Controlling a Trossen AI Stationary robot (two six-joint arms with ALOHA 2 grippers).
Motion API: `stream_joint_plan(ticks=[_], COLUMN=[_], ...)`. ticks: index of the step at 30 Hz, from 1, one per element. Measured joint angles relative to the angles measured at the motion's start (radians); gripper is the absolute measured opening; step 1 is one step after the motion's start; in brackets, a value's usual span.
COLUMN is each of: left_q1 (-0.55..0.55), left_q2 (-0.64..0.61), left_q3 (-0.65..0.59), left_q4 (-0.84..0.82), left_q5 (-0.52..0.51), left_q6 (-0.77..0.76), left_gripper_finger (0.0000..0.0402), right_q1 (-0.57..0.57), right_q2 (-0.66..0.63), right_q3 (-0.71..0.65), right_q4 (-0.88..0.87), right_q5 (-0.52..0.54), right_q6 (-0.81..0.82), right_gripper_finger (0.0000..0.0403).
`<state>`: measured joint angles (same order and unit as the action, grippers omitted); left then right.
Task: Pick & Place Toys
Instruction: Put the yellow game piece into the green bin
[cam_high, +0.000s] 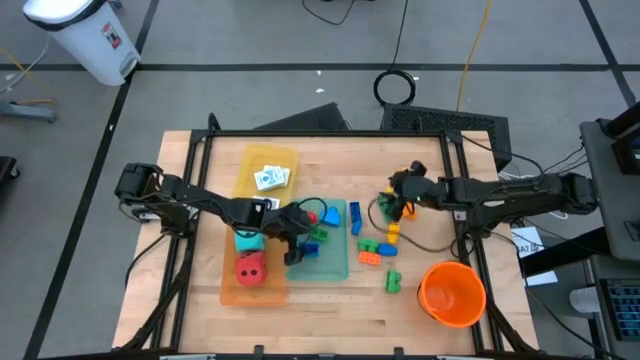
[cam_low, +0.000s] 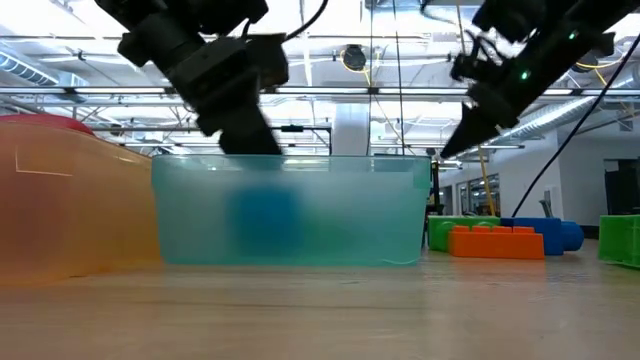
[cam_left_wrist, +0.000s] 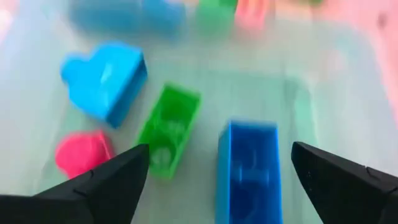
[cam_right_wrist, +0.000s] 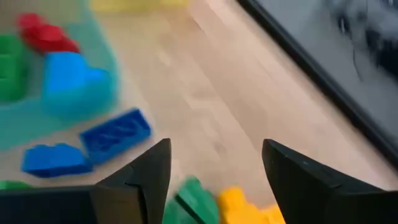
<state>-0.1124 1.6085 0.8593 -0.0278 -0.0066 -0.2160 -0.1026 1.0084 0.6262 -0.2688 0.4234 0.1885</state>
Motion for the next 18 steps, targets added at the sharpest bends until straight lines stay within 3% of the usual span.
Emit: stream_joint_plan(ticks=[6,11,18], left_q1=[0.027,0.041,0.040], left_q2=[0.000,0.000,0.000], left_q3=[0.000,0.000,0.000], left_q4=[0.175,0.235,0.234], left_q5=[0.001,0.000,0.001], left_q6=[0.011,0.011,0.011], left_gripper_finger=[0.0399,0.0399,0.0399], right_q1=[-0.222,-0.397,-0.462], right_q2=[0.002,0.042,0.173], right_q3=[0.000,0.000,0.000], right_q4=[-0.072,-0.110,-0.102], right_q5=[-0.021,-0.159,-0.215], right_q6=[0.121,0.149,0.127], right_gripper_finger=[0.0221,0.0214,0.0220])
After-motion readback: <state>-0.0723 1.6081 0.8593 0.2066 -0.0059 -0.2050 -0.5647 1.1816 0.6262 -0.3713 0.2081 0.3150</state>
